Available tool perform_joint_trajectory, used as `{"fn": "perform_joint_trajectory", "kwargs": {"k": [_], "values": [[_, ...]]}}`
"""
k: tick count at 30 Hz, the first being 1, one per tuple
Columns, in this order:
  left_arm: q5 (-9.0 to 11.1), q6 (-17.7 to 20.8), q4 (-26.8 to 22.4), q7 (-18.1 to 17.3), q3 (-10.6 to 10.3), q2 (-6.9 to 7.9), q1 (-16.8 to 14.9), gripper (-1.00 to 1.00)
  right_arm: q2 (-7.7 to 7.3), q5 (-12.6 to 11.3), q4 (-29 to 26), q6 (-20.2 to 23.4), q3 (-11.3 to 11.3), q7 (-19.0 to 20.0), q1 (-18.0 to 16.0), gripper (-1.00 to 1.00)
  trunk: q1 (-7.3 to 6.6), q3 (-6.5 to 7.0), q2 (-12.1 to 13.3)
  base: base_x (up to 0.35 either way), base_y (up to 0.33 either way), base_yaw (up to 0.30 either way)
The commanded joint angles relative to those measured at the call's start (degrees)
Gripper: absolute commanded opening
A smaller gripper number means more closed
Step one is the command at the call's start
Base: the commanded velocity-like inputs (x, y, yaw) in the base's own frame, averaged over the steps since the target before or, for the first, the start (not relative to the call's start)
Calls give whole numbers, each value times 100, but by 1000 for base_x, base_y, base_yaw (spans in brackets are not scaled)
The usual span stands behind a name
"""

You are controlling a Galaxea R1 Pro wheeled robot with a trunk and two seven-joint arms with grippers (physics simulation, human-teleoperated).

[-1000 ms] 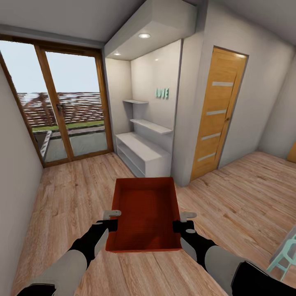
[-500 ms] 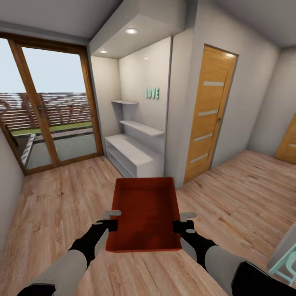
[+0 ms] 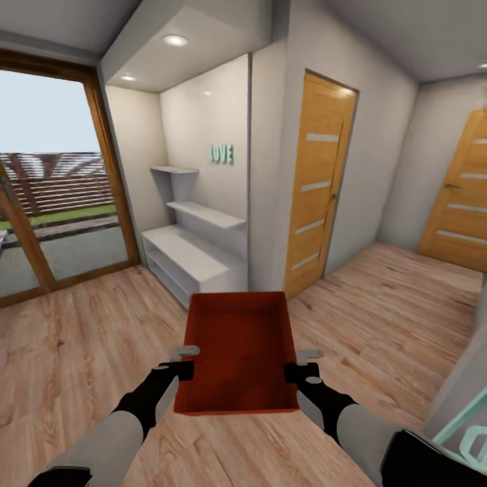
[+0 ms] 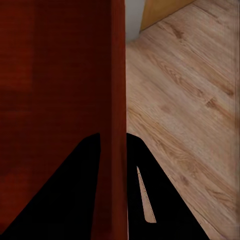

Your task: Move the two storage containers from the living room to the garage. In the garage, place one container on the floor and stack the other container on top of it (either order is fine).

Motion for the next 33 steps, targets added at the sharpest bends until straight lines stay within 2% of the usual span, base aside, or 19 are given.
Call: {"fn": "perform_joint_trajectory", "kwargs": {"k": [1,33], "values": [[20,40,-12,58,5,5,-4,-100,-181,-18,348,-39,17,-77,-8,-100,7,-13,-13,322,0,-221],[20,40,-12,57,5,5,-4,-100,-181,-18,348,-37,13,-77,-8,-100,7,-13,-13,322,0,-217]]}}
